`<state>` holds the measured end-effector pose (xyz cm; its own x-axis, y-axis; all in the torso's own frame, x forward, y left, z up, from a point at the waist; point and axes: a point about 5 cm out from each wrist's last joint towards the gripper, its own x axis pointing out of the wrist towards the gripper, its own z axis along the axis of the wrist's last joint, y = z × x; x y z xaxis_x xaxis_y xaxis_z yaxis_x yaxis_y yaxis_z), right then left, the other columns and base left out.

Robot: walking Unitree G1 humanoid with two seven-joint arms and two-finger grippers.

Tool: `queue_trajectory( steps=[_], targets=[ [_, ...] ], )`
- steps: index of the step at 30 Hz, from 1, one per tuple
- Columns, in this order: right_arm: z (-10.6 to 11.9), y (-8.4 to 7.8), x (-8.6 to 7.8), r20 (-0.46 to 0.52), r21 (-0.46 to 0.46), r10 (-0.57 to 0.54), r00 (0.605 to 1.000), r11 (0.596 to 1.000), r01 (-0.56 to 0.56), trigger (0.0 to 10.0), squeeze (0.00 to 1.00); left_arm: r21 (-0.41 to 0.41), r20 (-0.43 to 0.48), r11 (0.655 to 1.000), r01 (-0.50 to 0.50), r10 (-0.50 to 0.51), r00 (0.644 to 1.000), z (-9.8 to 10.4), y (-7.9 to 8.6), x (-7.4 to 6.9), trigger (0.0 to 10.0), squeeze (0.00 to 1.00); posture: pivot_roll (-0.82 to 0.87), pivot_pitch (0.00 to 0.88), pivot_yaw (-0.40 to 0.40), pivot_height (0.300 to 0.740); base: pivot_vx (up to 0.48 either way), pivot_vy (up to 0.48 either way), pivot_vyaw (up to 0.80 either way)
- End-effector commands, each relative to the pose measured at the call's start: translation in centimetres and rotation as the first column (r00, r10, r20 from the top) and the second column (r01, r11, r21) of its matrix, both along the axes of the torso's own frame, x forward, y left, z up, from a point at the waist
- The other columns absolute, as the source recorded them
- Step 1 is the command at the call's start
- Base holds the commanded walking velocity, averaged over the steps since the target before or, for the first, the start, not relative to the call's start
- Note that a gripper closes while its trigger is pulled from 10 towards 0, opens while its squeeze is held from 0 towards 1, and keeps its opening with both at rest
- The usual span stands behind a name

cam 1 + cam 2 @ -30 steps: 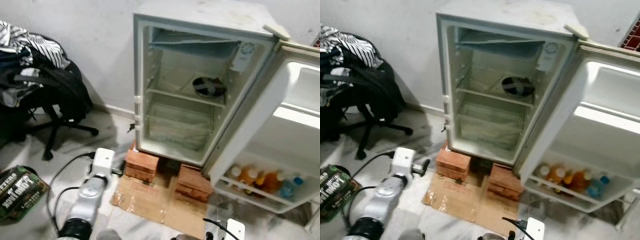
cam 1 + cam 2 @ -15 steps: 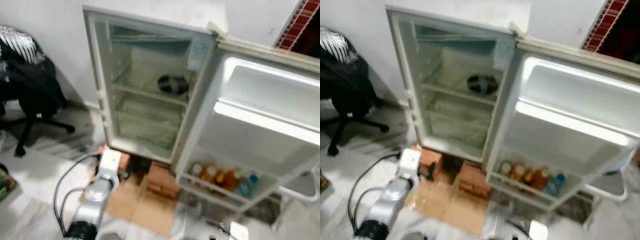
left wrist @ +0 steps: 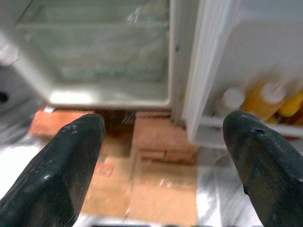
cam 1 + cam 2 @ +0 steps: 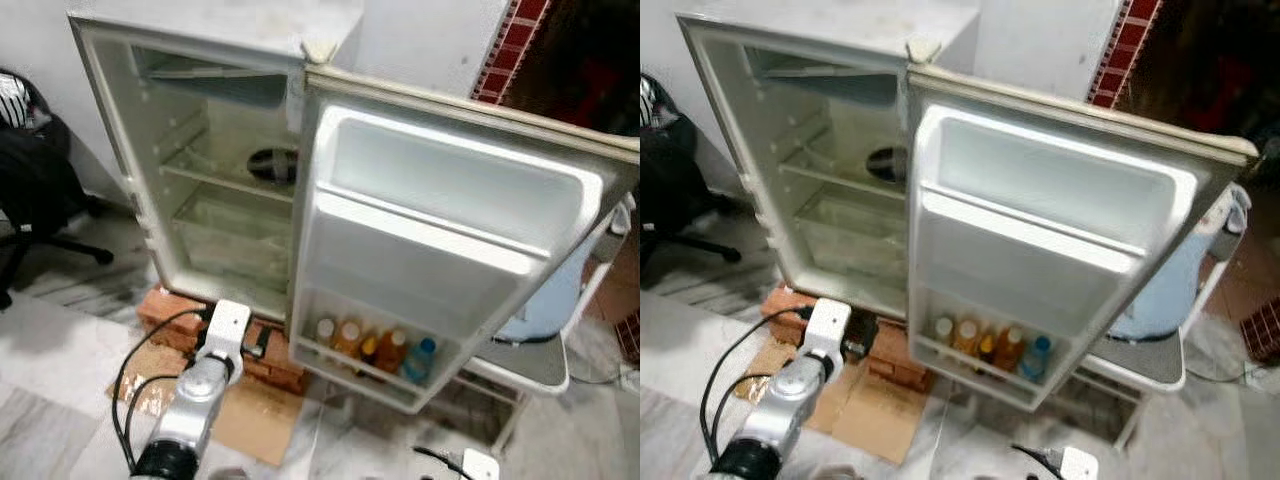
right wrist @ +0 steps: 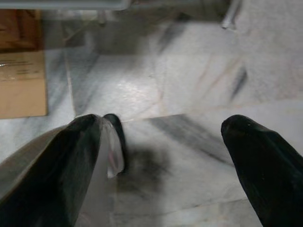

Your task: Restocking fridge

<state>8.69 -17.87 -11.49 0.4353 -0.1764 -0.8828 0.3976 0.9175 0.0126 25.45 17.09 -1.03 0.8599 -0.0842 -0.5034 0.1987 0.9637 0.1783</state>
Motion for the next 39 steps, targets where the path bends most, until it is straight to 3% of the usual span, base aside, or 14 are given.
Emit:
queue_trajectory(
  steps=[1,30,39],
  targets=[
    [14.14,8.08,23.33,0.638,-0.108,0.42,0.645,0.879,-0.464,10.0,0.0,-0.002,0.012,1.0,0.007,-0.007,1.0,0.28,-0.48,0.34,10.0,0.0,0.09,0.0,-0.078,0.74,0.0,-0.48,0.0],
    [14.08,7.9,23.32,0.631,-0.119,0.43,0.645,0.876,-0.468,10.0,0.0,0.031,-0.009,0.999,-0.023,0.023,1.0,0.02,-0.18,0.29,10.0,0.0,0.09,0.0,-0.076,0.74,0.0,-0.48,0.0],
    [14.0,7.88,23.27,0.627,-0.117,0.433,0.647,0.874,-0.472,10.0,0.0,0.035,0.01,0.996,-0.08,0.08,0.997,0.21,0.19,0.36,10.0,0.0,0.09,0.0,-0.075,0.74,0.0,0.0,0.0]
  ],
)
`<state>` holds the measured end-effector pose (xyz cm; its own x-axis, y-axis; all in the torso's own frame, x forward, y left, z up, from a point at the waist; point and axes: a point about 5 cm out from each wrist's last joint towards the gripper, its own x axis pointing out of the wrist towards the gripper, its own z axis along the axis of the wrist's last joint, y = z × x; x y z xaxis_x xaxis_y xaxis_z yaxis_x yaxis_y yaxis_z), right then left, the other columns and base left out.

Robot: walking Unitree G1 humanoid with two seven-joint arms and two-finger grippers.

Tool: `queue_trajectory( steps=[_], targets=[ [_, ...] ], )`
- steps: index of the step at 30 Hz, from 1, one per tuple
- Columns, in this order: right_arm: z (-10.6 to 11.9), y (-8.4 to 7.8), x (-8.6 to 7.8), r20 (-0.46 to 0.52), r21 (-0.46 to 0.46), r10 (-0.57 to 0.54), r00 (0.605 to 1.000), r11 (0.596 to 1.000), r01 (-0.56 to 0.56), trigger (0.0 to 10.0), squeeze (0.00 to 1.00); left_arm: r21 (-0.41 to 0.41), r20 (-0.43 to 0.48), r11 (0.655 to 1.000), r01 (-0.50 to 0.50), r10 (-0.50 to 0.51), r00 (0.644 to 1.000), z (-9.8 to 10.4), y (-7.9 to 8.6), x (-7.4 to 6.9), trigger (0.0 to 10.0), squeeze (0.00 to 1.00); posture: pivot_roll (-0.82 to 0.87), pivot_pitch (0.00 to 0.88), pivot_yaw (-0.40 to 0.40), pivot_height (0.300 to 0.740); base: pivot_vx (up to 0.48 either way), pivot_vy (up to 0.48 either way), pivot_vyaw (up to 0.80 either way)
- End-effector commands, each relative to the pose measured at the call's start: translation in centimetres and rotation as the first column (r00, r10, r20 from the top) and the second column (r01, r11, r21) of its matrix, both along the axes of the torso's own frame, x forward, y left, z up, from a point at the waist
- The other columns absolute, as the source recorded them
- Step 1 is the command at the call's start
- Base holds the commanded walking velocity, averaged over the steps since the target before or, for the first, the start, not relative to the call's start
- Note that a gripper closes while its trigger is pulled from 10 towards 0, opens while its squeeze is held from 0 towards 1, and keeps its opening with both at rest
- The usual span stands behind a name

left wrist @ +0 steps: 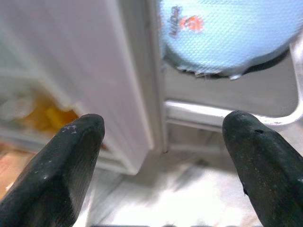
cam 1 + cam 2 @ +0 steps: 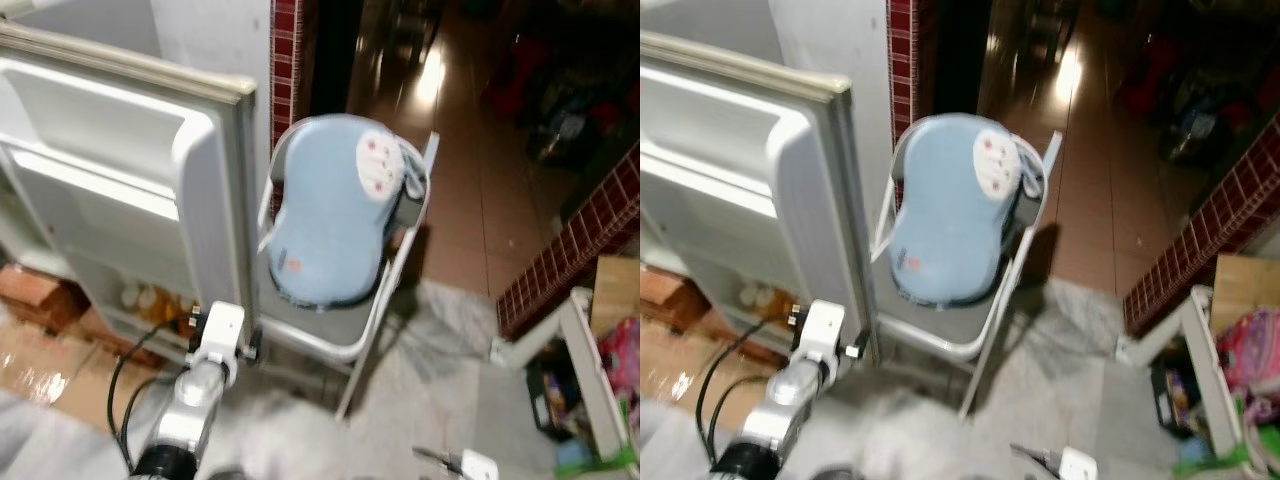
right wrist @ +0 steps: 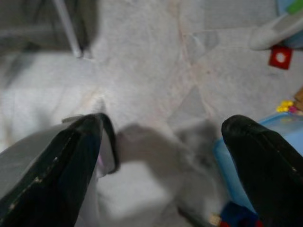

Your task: Restocking fridge

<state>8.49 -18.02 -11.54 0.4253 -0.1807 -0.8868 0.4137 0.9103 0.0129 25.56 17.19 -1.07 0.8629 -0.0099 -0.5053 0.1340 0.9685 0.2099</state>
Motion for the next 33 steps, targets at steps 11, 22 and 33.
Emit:
queue_trajectory(
  steps=[11,22,33],
  targets=[
    [14.3,7.9,23.5,0.648,-0.147,0.454,0.612,0.862,-0.484,10.0,0.0,-0.04,0.05,0.958,-0.285,0.286,0.957,1.7,3.2,2.7,10.0,0.0,0.07,0.0,-0.085,0.74,0.0,0.0,0.0],
    [15.2,8.2,23.8,0.688,-0.182,0.474,0.549,0.845,-0.502,10.0,0.0,-0.132,0.064,0.94,-0.316,0.326,0.943,2.0,3.0,3.1,10.0,0.0,0.06,0.0,-0.091,0.74,0.027,0.0,0.0],
    [14.9,8.0,23.5,0.681,-0.187,0.486,0.548,0.839,-0.511,10.0,0.0,-0.134,0.067,0.938,-0.321,0.332,0.941,1.8,3.2,3.1,10.0,0.0,0.06,0.0,-0.092,0.74,0.357,0.126,0.0]
  ],
)
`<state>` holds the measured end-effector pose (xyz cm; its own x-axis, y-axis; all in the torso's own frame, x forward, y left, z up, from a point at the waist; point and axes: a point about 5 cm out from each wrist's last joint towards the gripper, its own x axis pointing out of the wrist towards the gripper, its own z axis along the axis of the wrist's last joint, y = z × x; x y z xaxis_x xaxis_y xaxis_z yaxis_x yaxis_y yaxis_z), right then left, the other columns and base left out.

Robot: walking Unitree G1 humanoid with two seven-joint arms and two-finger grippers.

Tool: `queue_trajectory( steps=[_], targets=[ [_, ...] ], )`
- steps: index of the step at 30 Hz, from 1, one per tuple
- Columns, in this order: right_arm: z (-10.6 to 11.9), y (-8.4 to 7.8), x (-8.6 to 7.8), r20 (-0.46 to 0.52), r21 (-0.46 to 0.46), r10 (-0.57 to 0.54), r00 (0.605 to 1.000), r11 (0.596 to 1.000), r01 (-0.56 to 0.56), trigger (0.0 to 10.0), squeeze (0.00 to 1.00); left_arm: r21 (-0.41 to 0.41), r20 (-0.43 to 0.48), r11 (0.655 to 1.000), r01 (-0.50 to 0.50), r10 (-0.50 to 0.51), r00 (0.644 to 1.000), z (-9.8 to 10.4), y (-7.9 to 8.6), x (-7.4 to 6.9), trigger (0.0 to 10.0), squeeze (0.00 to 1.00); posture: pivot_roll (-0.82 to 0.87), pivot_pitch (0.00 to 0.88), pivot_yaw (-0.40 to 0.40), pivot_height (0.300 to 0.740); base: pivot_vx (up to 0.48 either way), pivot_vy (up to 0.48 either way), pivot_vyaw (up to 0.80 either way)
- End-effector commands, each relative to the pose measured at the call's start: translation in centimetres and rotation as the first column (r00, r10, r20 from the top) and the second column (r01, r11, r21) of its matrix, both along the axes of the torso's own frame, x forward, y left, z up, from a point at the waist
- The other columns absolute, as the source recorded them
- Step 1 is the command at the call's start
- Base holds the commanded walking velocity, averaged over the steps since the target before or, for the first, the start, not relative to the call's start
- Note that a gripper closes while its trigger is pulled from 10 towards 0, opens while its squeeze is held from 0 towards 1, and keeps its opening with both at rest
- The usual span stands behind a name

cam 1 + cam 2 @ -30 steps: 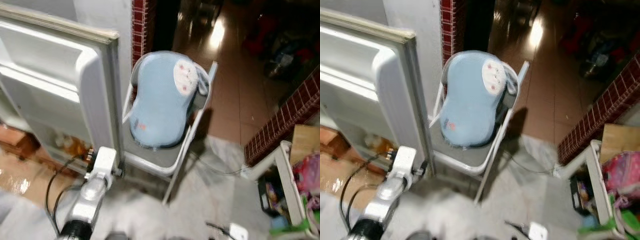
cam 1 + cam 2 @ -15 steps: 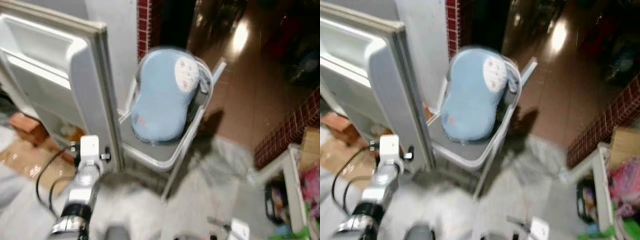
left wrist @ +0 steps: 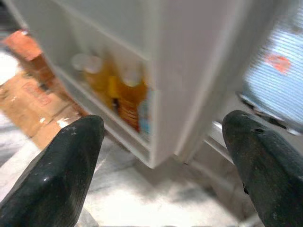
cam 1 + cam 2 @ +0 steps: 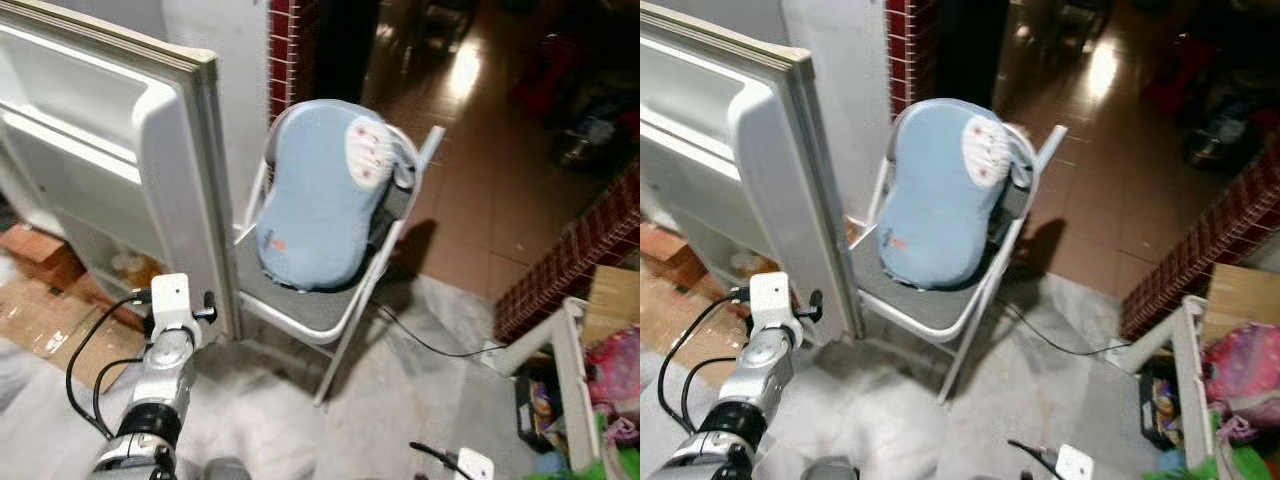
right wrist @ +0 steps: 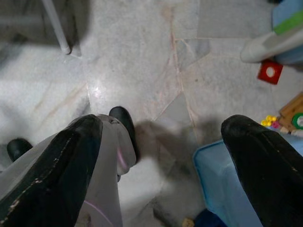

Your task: Restocking fridge

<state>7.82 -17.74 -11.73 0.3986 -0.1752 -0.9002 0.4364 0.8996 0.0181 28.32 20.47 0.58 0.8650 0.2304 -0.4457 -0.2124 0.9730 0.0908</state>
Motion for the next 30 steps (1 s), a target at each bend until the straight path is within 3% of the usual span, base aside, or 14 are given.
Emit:
queue_trajectory(
  steps=[1,11,16,20,25,26,29,30],
  targets=[
    [15.1,7.7,24.2,0.694,-0.216,0.501,0.518,0.83,-0.513,10.0,0.0,-0.002,0.006,1.0,0.006,-0.006,1.0,0.2,0.0,0.3,10.0,0.0,0.06,0.0,-0.091,0.74,0.36,0.0,0.0],
    [15.1,7.7,24.1,0.693,-0.226,0.51,0.51,0.825,-0.519,10.0,0.0,-0.043,-0.037,0.997,0.069,-0.071,0.997,-0.3,-1.1,0.5,10.0,0.0,0.06,0.0,-0.091,0.74,0.036,0.0,0.0],
    [14.9,7.5,24.0,0.688,-0.23,0.517,0.51,0.822,-0.522,10.0,0.0,-0.025,-0.057,0.987,0.162,-0.163,0.985,-0.3,-2.2,0.9,10.0,0.0,0.06,0.0,-0.09,0.74,0.0,0.0,0.0],
    [14.8,7.3,23.9,0.684,-0.231,0.518,0.514,0.822,-0.521,10.0,0.0,0.006,-0.04,0.988,0.153,-0.153,0.987,0.1,-2.5,1.3,10.0,0.0,0.06,0.0,-0.088,0.74,0.0,0.0,0.0],
    [14.8,7.1,24.0,0.677,-0.231,0.519,0.521,0.823,-0.519,10.0,0.0,0.047,0.006,0.999,0.002,-0.002,1.0,0.8,-0.5,1.6,10.0,0.0,0.06,0.0,-0.092,0.74,0.0,0.0,0.0],
    [14.7,7.1,24.0,0.675,-0.231,0.52,0.523,0.823,-0.52,10.0,0.0,0.05,0.014,0.995,-0.085,0.084,0.996,1.1,0.9,1.6,10.0,0.0,0.06,0.0,-0.092,0.74,0.0,0.0,0.0],
    [14.7,7.1,24.0,0.672,-0.23,0.521,0.526,0.822,-0.521,10.0,0.0,0.046,0.009,0.99,-0.133,0.132,0.991,1.2,2.1,1.6,10.0,0.0,0.07,0.0,-0.095,0.74,0.0,0.0,0.0],
    [14.6,7.2,24.0,0.669,-0.229,0.524,0.527,0.82,-0.524,10.0,0.0,0.044,0.015,0.983,-0.177,0.177,0.984,1.5,3.4,1.5,10.0,0.0,0.07,0.0,-0.098,0.74,0.0,0.0,0.0]
  ],
)
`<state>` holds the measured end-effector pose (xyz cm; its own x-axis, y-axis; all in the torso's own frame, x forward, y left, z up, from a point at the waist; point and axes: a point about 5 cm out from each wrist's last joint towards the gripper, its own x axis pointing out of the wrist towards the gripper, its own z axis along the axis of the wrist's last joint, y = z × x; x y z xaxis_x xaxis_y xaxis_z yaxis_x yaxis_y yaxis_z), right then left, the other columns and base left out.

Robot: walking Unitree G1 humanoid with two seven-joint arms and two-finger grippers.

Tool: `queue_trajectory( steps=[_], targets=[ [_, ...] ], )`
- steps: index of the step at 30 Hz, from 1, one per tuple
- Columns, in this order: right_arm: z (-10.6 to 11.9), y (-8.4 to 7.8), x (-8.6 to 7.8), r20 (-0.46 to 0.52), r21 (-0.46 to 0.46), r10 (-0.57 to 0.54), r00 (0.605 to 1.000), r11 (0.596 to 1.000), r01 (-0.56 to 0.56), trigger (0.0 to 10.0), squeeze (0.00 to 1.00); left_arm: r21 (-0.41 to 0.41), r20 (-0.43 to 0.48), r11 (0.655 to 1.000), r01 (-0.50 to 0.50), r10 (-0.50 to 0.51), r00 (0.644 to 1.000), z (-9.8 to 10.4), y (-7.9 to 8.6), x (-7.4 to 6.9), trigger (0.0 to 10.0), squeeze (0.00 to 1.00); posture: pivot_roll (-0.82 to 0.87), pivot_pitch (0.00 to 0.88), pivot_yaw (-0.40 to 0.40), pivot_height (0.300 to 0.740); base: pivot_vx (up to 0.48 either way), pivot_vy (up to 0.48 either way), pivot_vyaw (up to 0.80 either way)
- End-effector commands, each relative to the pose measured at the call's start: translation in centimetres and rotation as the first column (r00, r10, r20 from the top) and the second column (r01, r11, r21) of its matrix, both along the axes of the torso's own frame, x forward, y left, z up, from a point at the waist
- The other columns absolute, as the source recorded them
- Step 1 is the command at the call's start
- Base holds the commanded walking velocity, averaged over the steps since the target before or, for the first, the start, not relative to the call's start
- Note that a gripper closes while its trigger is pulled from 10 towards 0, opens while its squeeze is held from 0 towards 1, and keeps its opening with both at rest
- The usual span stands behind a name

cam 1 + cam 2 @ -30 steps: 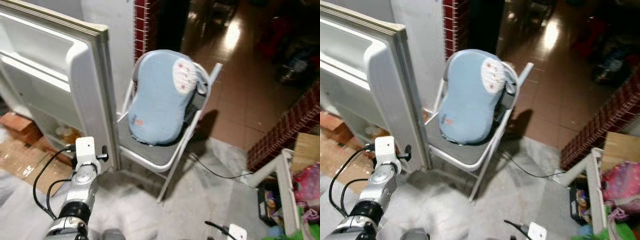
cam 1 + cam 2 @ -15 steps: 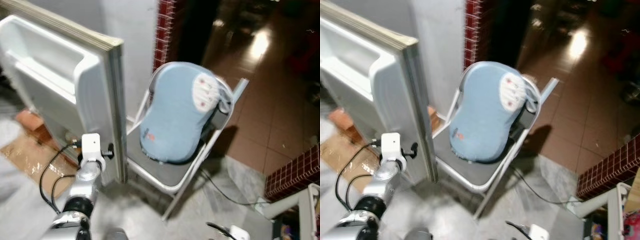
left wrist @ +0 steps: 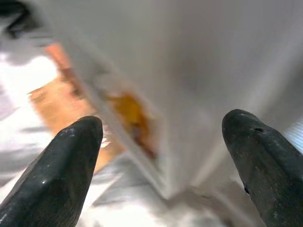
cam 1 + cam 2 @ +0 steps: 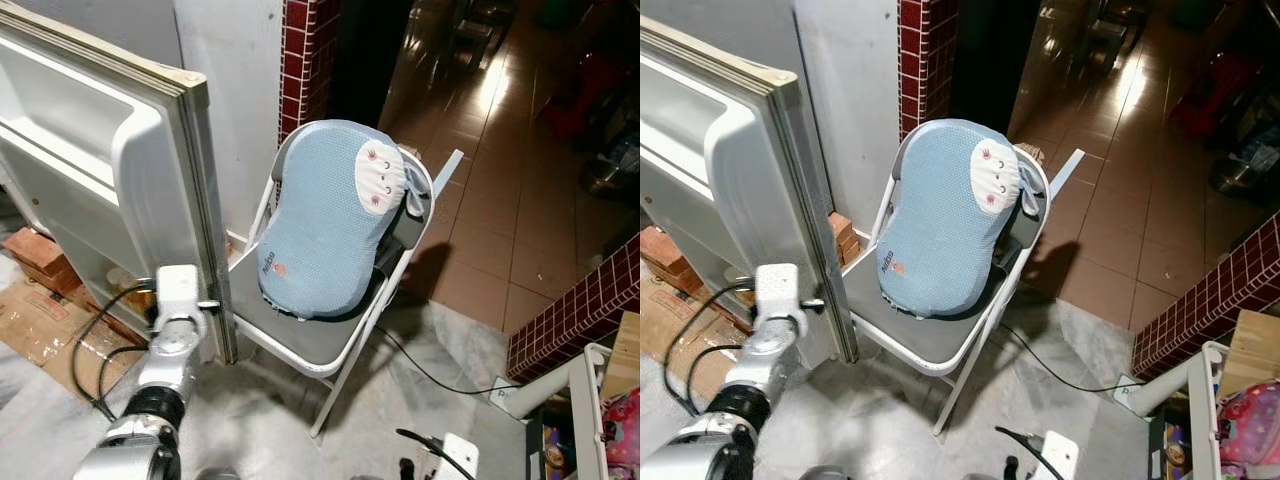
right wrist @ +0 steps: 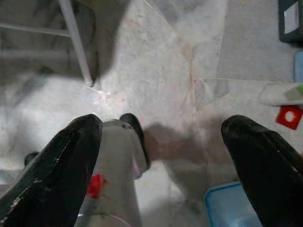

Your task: Restocking fridge

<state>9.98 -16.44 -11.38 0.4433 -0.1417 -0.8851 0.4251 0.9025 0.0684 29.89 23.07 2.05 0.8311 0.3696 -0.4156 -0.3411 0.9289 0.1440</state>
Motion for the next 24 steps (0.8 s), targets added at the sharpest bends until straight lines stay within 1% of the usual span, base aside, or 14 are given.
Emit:
queue_trajectory(
  steps=[1,2,3,5,8,9,10,11,12,13,24],
  targets=[
    [14.3,5.9,21.8,0.636,-0.245,0.526,0.564,0.832,-0.498,10.0,0.0,-0.012,0.0,0.998,-0.061,0.061,0.998,0.2,1.3,-0.1,10.0,0.0,0.08,0.0,-0.099,0.74,0.0,0.0,0.0],
    [14.3,5.9,21.8,0.636,-0.245,0.526,0.564,0.831,-0.499,10.0,0.0,-0.002,0.003,0.997,-0.083,0.083,0.997,0.3,1.8,-0.1,10.0,0.0,0.08,0.0,-0.099,0.74,0.0,0.0,0.0],
    [14.3,6.0,21.8,0.636,-0.245,0.527,0.564,0.831,-0.5,10.0,0.0,0.007,0.019,0.991,-0.132,0.131,0.991,0.6,2.6,-0.2,10.0,0.0,0.08,0.0,-0.096,0.74,0.0,0.0,0.0],
    [14.3,6.0,21.8,0.634,-0.244,0.526,0.567,0.832,-0.499,10.0,0.0,0.051,0.04,0.977,-0.207,0.205,0.978,1.0,4.2,-0.7,10.0,0.0,0.08,0.0,-0.094,0.74,0.0,0.0,0.0],
    [14.2,5.9,21.8,0.632,-0.243,0.524,0.571,0.834,-0.496,10.0,0.0,0.079,0.047,0.967,-0.243,0.24,0.97,1.0,5.1,-1.2,10.0,0.0,0.08,0.0,-0.093,0.74,0.0,0.0,0.0],
    [14.1,5.7,21.8,0.63,-0.241,0.521,0.575,0.836,-0.494,10.0,0.0,0.077,0.044,0.956,-0.282,0.279,0.959,0.7,5.9,-1.9,10.0,0.0,0.09,0.0,-0.093,0.74,0.0,0.0,0.0],
    [14.1,5.7,21.8,0.63,-0.241,0.521,0.575,0.836,-0.494,10.0,0.0,0.077,0.044,0.956,-0.282,0.279,0.959,0.7,5.9,-1.9,10.0,0.0,0.09,0.0,-0.093,0.74,0.0,0.0,0.0],
    [14.0,5.7,21.7,0.628,-0.239,0.52,0.579,0.837,-0.492,10.0,0.0,0.082,0.038,0.951,-0.299,0.297,0.954,0.6,6.3,-2.3,10.0,0.0,0.09,0.0,-0.094,0.74,0.0,0.0,0.0],
    [13.9,5.6,21.7,0.627,-0.229,0.511,0.588,0.842,-0.488,10.0,0.0,0.115,0.045,0.925,-0.363,0.36,0.932,0.4,7.6,-3.5,10.0,0.0,0.09,0.0,-0.094,0.74,0.0,0.0,0.0],
    [13.9,5.6,21.7,0.626,-0.227,0.509,0.591,0.844,-0.487,10.0,0.0,0.125,0.049,0.917,-0.378,0.375,0.926,0.4,8.0,-3.8,10.0,0.0,0.09,0.0,-0.094,0.74,0.0,0.0,0.0],
    [13.9,5.6,21.7,0.626,-0.227,0.509,0.591,0.844,-0.487,10.0,0.0,0.125,0.049,0.917,-0.378,0.375,0.926,0.4,8.0,-3.8,10.0,0.0,0.09,0.0,-0.094,0.74,0.0,0.0,0.0]
  ],
)
